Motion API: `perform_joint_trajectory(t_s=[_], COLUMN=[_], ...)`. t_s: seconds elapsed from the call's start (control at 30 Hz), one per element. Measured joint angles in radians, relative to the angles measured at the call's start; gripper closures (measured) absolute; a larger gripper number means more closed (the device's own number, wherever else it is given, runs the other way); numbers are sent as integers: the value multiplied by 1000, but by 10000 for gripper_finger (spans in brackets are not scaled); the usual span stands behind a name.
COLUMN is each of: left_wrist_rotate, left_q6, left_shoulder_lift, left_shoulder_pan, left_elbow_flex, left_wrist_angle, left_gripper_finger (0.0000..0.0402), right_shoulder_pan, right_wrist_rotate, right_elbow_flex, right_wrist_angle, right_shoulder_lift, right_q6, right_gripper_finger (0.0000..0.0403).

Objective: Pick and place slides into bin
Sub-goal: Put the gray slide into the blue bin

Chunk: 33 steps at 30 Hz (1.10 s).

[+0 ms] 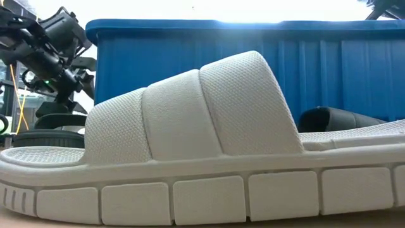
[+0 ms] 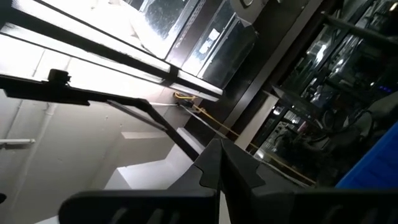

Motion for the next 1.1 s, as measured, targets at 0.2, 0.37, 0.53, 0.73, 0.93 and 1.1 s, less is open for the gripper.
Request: perform_joint_trajectory(t_s=[0.2, 0.37, 0.53, 0.73, 0.93, 1.1], left_wrist_rotate=[26, 30, 81, 153, 230, 255], left_q6=[6, 24, 66, 141, 201, 178], left_shoulder_lift=[1, 3, 21, 83, 198, 250], left_shoulder_pan=[55, 115, 186, 258, 330, 343], left_elbow_flex=[-1, -1, -1, -2, -2, -2], left_wrist_angle=[-35, -33, -30, 79, 201, 232], left_gripper_finger=[177, 181, 181, 188, 191, 191], right_shoulder_pan=[0, 0, 0, 0, 0, 0], right_wrist_rotate=[15, 16, 43, 43, 43, 33], right_elbow_flex=[0, 0, 0, 0, 0, 0], right_wrist_angle=[0, 0, 1, 3, 2, 3], right_shoulder_lift=[0, 0, 0, 0, 0, 0], right_q6=[0, 7, 8, 7, 24, 43], right_gripper_finger=[403, 403, 403, 403, 403, 403])
